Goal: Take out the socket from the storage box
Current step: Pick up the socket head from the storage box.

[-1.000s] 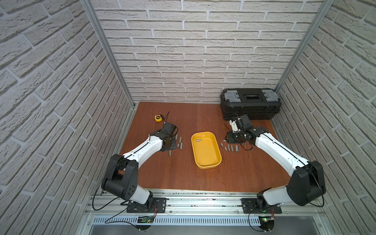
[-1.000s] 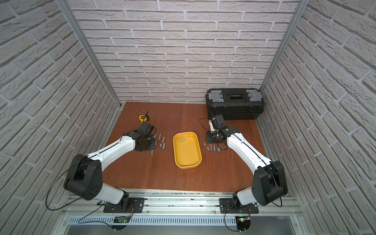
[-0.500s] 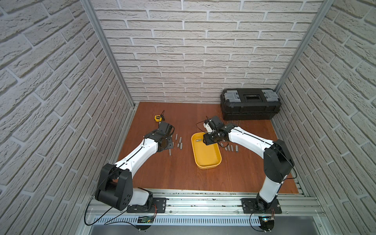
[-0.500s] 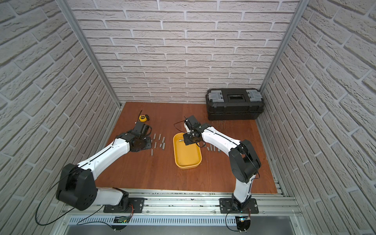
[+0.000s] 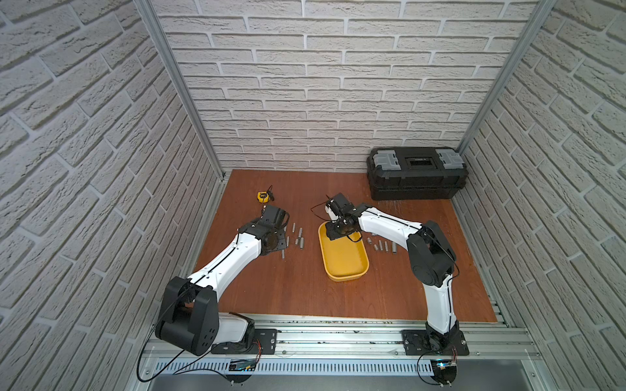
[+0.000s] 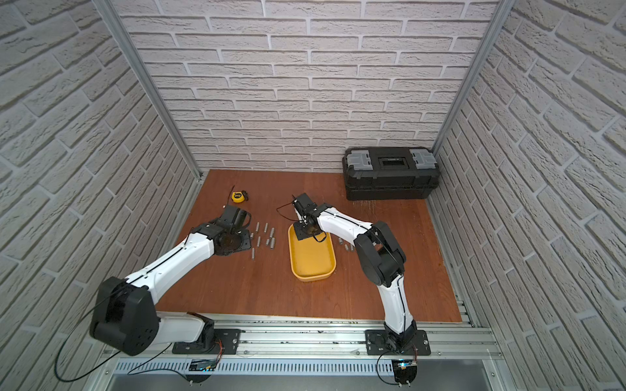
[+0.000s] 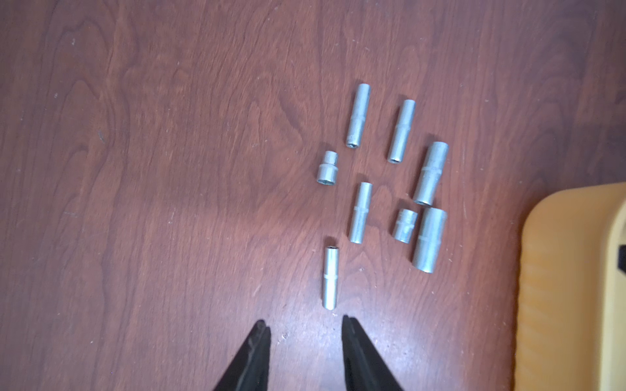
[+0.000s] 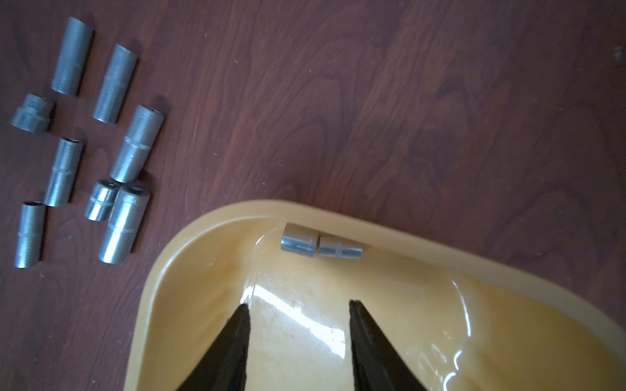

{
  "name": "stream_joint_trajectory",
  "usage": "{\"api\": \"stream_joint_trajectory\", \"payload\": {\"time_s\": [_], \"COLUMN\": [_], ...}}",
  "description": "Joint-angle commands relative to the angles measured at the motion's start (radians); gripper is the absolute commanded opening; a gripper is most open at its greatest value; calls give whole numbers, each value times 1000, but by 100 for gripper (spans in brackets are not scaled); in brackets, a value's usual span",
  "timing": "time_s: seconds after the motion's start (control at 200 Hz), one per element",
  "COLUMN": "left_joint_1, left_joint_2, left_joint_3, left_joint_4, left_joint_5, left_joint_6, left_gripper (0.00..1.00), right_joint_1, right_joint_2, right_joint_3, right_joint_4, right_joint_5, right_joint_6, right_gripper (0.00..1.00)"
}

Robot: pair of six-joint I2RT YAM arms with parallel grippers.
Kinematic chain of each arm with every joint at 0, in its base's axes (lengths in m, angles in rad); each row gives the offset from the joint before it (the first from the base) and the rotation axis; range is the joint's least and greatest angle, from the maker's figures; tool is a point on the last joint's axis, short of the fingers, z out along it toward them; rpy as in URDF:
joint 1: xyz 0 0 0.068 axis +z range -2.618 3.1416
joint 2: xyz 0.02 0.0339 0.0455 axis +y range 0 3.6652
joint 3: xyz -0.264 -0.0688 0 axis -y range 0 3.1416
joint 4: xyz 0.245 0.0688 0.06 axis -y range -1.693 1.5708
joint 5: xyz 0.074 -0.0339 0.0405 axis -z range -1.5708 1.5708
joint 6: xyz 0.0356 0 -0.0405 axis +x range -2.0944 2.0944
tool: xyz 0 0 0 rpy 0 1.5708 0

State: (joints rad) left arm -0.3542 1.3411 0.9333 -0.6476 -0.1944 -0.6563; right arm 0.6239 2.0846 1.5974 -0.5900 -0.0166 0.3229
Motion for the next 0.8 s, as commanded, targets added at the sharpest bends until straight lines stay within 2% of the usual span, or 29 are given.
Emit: {"api": "stream_joint_trajectory", "payload": {"time_s": [0.0, 0.51, 0.795], "left_joint_1": [6, 6, 6], "left_joint_2": [-35, -62, -70], "left_joint_3": [-21, -37, -45], "left_joint_4": [-15, -26, -27], "left_joint_5": [-13, -16, -14], "left_joint_6": [-16, -21, -25], "left_gripper": [39, 39, 40], "right_joint_1": [11, 25, 27], "right_joint_2": [24, 121, 153], "right_joint_3": [41, 132, 144], "right_joint_4": [9, -4, -16], "right_joint_5": [18, 43, 55], "right_joint_6": [-11, -11, -13], "right_gripper": [47, 42, 36]}}
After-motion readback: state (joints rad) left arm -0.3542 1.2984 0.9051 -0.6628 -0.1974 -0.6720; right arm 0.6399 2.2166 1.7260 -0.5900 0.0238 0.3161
